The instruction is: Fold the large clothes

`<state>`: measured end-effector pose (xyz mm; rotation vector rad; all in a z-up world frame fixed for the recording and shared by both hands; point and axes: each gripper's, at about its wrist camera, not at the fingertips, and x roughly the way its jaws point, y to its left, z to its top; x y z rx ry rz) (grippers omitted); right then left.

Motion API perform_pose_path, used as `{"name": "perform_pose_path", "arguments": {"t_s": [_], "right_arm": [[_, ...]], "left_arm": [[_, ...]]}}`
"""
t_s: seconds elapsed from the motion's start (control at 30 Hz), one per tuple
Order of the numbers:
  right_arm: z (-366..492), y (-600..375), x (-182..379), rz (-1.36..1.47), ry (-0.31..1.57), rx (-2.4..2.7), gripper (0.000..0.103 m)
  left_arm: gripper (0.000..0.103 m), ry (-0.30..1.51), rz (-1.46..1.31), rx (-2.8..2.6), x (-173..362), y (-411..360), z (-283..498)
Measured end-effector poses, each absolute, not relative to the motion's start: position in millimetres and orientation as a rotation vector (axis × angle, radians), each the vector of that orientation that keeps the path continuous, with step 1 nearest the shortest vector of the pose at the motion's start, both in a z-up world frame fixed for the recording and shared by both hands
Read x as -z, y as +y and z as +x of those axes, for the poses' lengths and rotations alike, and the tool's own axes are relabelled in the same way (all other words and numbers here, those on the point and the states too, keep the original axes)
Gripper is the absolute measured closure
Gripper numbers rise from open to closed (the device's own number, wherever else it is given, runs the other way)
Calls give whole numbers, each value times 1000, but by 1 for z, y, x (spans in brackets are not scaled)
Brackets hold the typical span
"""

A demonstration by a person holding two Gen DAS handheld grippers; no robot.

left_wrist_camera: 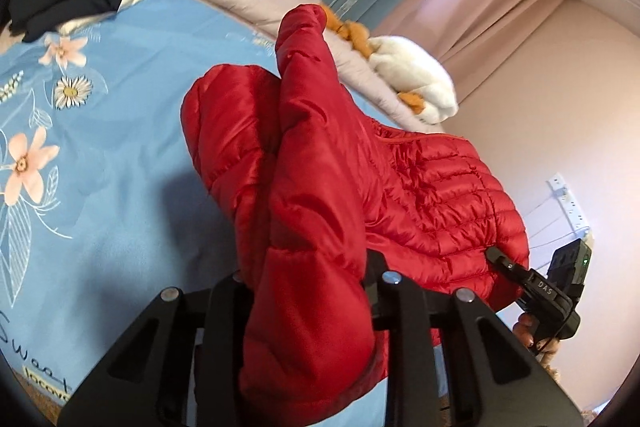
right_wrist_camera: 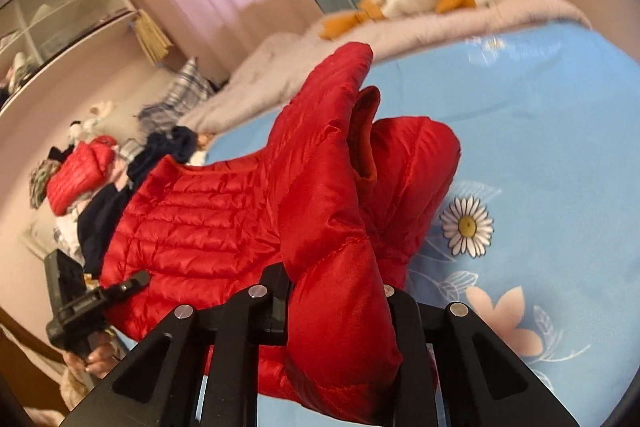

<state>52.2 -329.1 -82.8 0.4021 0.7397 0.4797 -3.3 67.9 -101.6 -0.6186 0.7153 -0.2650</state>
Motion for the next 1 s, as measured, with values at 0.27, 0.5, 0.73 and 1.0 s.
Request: {"name": "perform_pose_path", "arguments": {"t_s": [0.27,0.5,0.73,1.0], "right_arm": [[35,-330,74,400,688,-495,82],[46,-331,69,391,652,-489,82],[70,-324,66,388,625,-467,82],[104,-313,92,393,646,-441,82]], "left_arm": [[76,663,-566,293,76,53,-26],[76,639,-530,294,70,56,-10],[76,606,-494,290,68,55,27],[76,626,-465,250,99,59,67]]}}
